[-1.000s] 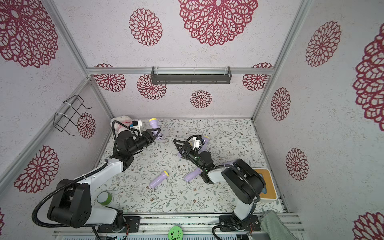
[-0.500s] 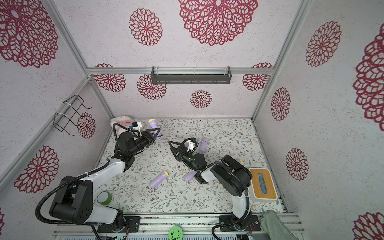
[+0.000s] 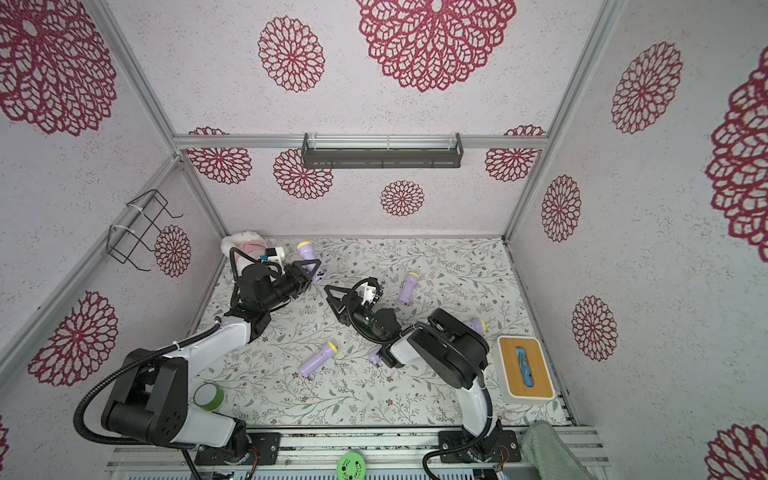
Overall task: Close the plug at the bottom of the flashlight
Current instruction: Close the plug of the flashlight.
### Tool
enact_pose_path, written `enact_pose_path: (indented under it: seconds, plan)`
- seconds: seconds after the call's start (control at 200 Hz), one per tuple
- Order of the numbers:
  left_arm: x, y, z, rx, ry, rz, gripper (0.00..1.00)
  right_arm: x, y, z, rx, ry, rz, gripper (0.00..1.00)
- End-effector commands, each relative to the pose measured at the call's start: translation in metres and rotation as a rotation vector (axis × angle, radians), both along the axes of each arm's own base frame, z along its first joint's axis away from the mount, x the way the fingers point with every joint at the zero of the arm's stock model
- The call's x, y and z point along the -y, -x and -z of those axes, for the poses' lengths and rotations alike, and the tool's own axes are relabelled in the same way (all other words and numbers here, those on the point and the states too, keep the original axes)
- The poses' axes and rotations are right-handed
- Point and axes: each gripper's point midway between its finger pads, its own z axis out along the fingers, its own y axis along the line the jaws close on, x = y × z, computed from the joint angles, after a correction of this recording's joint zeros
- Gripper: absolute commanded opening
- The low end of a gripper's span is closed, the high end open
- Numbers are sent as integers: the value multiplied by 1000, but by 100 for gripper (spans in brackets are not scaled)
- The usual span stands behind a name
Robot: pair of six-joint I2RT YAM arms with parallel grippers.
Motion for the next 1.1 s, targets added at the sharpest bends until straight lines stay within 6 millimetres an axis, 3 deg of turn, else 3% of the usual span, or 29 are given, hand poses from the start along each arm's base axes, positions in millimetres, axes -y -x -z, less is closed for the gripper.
enact_pose_path:
  seconds: [0.0, 0.18, 0.595, 1.096]
  plan:
    - [3, -2, -8, 23, 9, 1, 0, 3, 1, -29, 69, -90, 6, 83]
    - [5, 0, -13, 53, 39, 3, 0, 1, 0, -28, 61, -122, -10, 80]
    - [8, 17, -33, 211, 108, -36, 0, -5, 5, -52, 87, -175, -48, 70]
    - [4, 15, -30, 194, 193, -61, 0, 5, 5, -58, 82, -189, 19, 62]
